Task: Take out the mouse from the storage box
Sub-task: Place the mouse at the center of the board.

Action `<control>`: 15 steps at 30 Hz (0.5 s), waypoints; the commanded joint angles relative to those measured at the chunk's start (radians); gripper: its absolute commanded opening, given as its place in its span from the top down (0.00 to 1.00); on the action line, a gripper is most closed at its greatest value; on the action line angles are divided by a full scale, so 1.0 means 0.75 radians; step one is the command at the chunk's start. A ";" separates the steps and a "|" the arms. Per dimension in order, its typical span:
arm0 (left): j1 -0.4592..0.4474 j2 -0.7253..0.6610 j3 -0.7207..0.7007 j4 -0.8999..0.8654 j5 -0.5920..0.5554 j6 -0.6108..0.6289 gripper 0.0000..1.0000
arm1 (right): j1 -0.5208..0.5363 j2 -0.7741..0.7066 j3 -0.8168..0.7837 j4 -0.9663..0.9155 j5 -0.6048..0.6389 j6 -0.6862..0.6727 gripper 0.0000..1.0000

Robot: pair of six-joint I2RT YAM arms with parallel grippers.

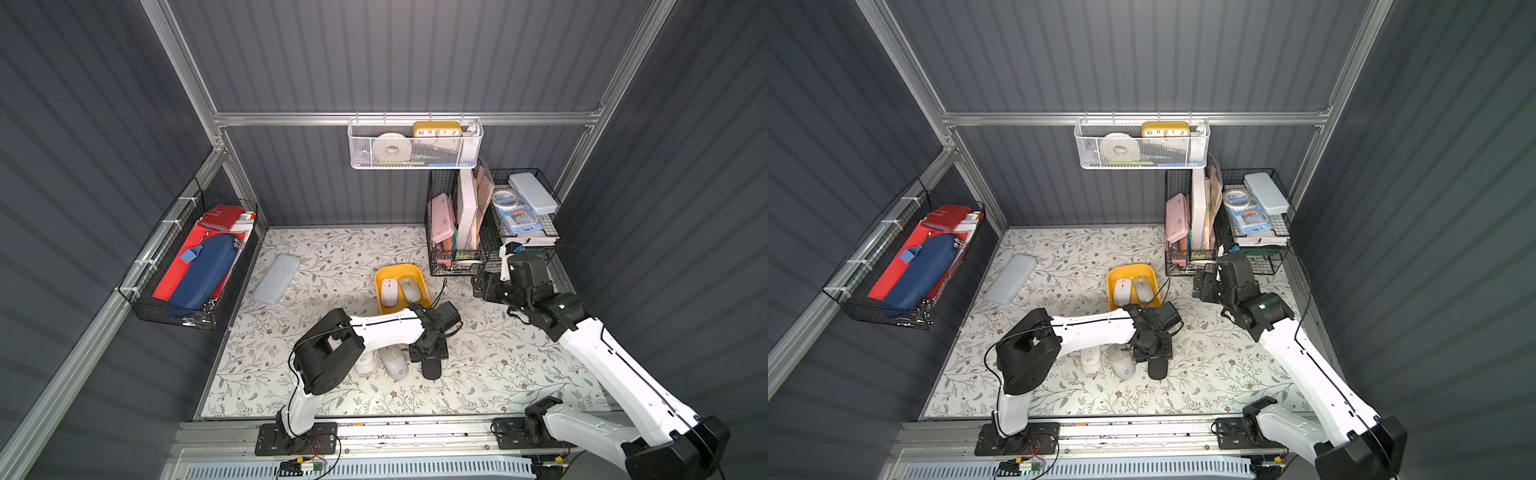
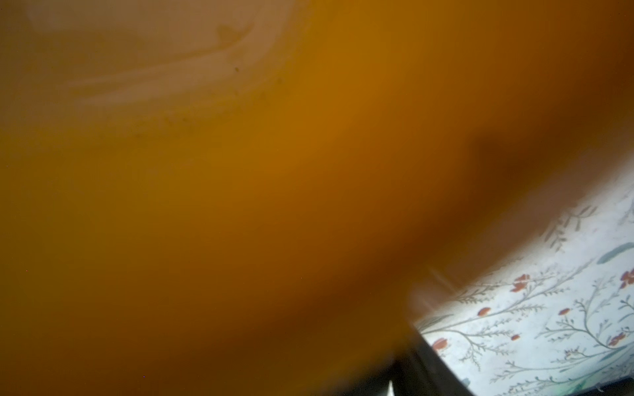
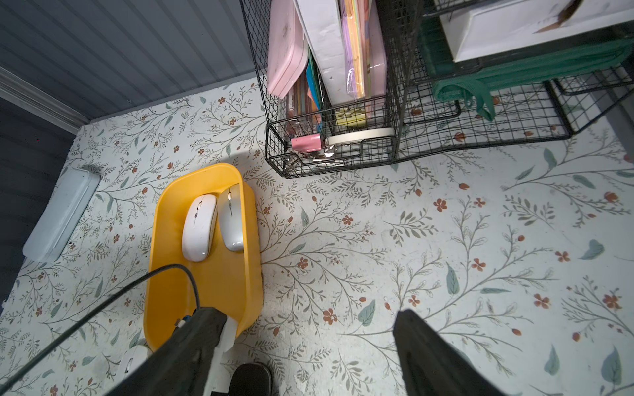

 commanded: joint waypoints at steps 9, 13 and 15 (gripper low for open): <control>-0.033 0.036 0.177 -0.290 0.000 0.071 0.15 | -0.007 -0.036 -0.008 0.004 -0.015 -0.015 0.14; -0.041 -0.029 0.361 -0.401 -0.088 0.069 0.14 | -0.007 -0.041 -0.015 0.010 -0.014 -0.016 0.14; -0.042 -0.062 0.509 -0.490 -0.156 0.066 0.13 | -0.007 -0.039 -0.015 0.009 -0.012 -0.014 0.14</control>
